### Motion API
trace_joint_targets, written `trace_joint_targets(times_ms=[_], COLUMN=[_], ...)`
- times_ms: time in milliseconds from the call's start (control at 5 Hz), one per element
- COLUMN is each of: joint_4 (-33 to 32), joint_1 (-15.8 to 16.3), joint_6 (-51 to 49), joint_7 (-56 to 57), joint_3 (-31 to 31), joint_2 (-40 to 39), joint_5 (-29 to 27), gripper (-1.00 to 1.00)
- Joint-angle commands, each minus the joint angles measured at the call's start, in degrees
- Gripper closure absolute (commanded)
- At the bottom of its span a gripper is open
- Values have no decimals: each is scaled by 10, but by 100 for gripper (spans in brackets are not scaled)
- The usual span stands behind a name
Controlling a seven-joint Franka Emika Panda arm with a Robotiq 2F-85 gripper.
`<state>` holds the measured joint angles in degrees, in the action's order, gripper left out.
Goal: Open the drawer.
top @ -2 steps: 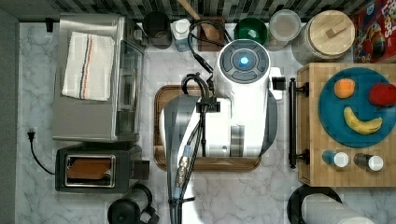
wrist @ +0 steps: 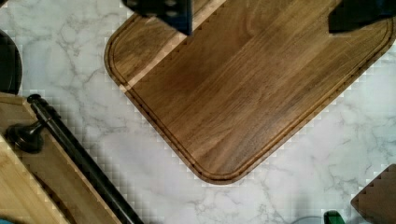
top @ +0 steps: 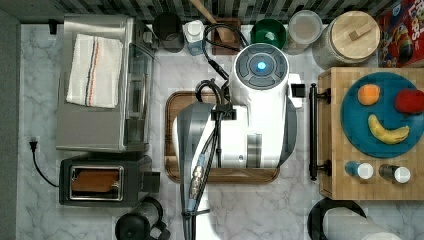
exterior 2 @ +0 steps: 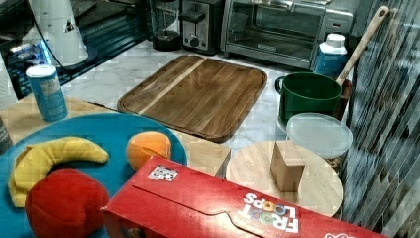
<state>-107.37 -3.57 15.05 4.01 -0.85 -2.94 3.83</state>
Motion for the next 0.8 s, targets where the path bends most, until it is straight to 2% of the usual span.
trace_joint_targets(times_ms=[200,400,800], joint_4=[-40,-72,-134], joint_1=[-6,-25,-43], joint_6=[36,59,142], joint_7=[48,157,327], joint_3=[3,19,27], joint_2=[21,31,31], joint_5=[-15,-34,22], gripper=[-100,-100,-100])
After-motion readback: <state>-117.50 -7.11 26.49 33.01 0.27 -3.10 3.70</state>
